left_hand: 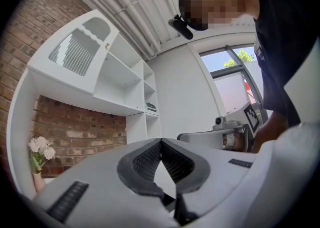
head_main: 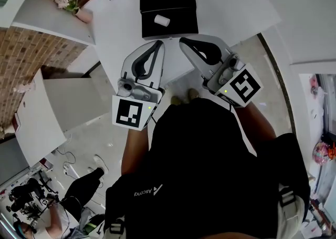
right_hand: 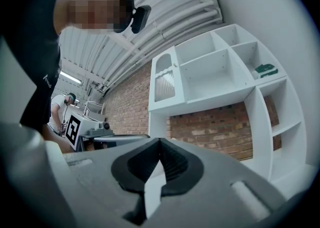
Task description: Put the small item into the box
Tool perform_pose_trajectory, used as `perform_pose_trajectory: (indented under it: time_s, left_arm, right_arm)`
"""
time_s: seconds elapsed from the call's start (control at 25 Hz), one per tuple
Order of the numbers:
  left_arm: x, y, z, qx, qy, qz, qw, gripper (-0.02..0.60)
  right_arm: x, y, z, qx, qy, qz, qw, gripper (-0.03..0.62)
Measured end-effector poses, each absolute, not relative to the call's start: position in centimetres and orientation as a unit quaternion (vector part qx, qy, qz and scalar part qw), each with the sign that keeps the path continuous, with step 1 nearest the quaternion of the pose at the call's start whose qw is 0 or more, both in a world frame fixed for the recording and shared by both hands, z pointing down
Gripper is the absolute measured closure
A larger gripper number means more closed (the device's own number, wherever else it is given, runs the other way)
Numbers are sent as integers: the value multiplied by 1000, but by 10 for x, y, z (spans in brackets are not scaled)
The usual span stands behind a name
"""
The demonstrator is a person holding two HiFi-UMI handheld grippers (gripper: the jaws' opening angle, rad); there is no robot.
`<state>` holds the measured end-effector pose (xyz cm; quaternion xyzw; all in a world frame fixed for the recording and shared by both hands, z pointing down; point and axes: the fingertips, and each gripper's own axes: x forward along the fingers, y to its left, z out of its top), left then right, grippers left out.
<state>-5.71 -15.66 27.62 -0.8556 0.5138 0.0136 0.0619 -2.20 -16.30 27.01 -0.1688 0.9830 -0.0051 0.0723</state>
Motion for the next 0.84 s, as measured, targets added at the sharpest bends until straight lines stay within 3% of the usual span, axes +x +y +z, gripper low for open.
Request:
perform_pose_trajectory:
  time_s: [0.84]
  left_arm:
    - [-65, -160, 272, -853, 517, 34, 69, 583]
  right_arm:
    - [-30, -166, 271, -167, 984, -2, 69, 593]
